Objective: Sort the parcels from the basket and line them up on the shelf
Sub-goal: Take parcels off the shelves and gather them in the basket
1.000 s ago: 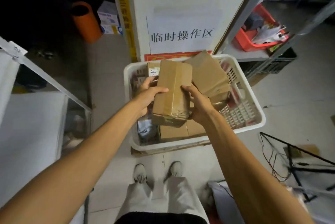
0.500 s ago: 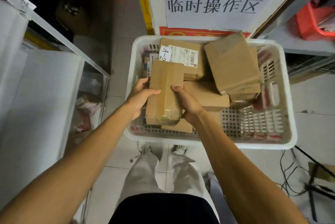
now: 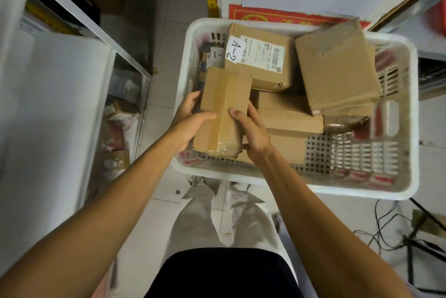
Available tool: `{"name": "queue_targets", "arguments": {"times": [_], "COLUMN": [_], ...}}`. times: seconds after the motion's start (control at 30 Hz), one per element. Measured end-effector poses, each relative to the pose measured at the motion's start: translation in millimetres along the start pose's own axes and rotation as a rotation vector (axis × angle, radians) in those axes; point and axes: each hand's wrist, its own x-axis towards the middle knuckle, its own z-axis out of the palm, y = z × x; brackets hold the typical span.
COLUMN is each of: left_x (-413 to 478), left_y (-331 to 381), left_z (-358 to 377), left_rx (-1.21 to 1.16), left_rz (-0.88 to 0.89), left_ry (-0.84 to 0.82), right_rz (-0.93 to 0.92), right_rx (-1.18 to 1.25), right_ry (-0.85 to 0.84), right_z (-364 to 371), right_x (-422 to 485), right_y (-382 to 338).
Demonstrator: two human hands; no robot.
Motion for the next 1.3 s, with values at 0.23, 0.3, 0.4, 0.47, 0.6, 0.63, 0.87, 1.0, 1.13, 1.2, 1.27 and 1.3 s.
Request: {"name": "queue_targets", "arguments": {"times": [0.23,0.3,0.4,0.47,0.6,0.63,0.87,1.0,1.13,1.2,1.27,1.3], "left_x": [-3,-7,-18,-21,-15,-12,-7,-6,-7,-6,-8,-9], "left_y": [3,0,-7,-9,-2,-1,-19,-15,-11,-11,-12,-12], "left_z": [-18,-22,-24,-25,-33,-34,-31,-33,-35,-39,-42,-42], "left_rx": [0.136,0.158,0.225,0.28,0.323,0.316,0.355,0.391,0.41,0.442,0.458,0.457], "left_rz": [0.033,0.048,0.091,0.132,0.208,0.217,0.229,0.22,0.197,0.202,0.214,0.226], "left_ry": [-0.023,-0.028,-0.042,-0.033,0.015,0.023,0.053,0.046,0.025,-0.011,-0.043,-0.047], "right_rz": [-0.021,-0.02,-0.035,-0.049,-0.102,-0.109,-0.114,-0.087,-0.038,-0.009,0.009,0.011], "right_rx": [0.065,0.054,0.032,0.015,-0.005,-0.014,0.0,-0.006,-0.034,-0.06,-0.079,-0.081], "right_ry": [-0.01,-0.014,-0.033,-0.047,-0.056,-0.057,-0.013,-0.006,-0.019,-0.01,0.017,0.035], "right_z": [18,19,23,28,37,38,39,39,37,34,34,34], "right_x": [-1,-3,-4,-2,7,9,19,16,12,13,13,12], "right_y": [12,14,16,16,6,5,19,17,12,7,5,4]}}
